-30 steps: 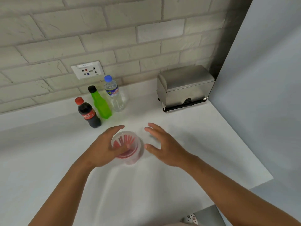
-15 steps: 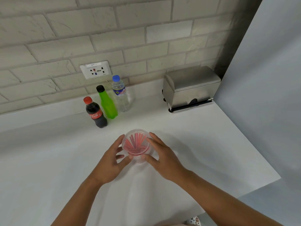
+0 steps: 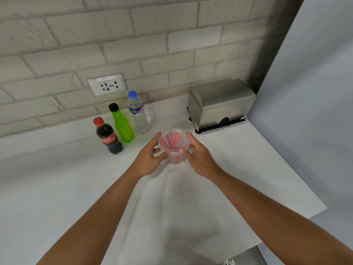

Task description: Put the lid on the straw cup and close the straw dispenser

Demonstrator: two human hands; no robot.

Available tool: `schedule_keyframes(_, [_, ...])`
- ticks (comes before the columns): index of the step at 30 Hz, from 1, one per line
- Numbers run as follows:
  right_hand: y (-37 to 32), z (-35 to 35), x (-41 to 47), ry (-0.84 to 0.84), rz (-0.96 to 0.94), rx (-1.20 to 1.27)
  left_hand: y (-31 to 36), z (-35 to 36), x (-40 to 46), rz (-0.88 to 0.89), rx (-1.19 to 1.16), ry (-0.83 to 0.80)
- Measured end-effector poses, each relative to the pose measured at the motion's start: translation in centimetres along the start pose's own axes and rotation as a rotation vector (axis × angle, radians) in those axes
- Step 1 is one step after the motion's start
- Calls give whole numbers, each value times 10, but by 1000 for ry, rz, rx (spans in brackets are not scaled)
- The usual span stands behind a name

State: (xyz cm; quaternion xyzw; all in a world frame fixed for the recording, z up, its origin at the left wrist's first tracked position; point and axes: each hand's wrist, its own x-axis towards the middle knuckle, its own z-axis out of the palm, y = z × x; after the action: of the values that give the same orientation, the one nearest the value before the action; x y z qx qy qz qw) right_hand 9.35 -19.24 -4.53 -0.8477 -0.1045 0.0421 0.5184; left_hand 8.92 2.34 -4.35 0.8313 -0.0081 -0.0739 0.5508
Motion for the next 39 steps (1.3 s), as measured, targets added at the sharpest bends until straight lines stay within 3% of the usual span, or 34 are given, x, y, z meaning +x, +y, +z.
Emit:
schedule_keyframes(5, [-2, -8, 41, 20, -9, 52, 15, 2, 44, -51, -43, -2])
schedule_keyframes(13, [-10, -20, 94, 57, 62, -100, 32, 1, 96, -59, 57, 42])
schedule_keyframes(28, [-9, -27, 125, -8, 159, -205, 37, -1, 122, -111, 18, 26])
schedule_keyframes(35, [-8, -29, 124, -23, 140, -248, 30, -3, 126, -96, 44, 4])
schedule_keyframes(39, [-21, -38, 113, 23, -8, -256, 35, -8, 123, -80, 101, 24])
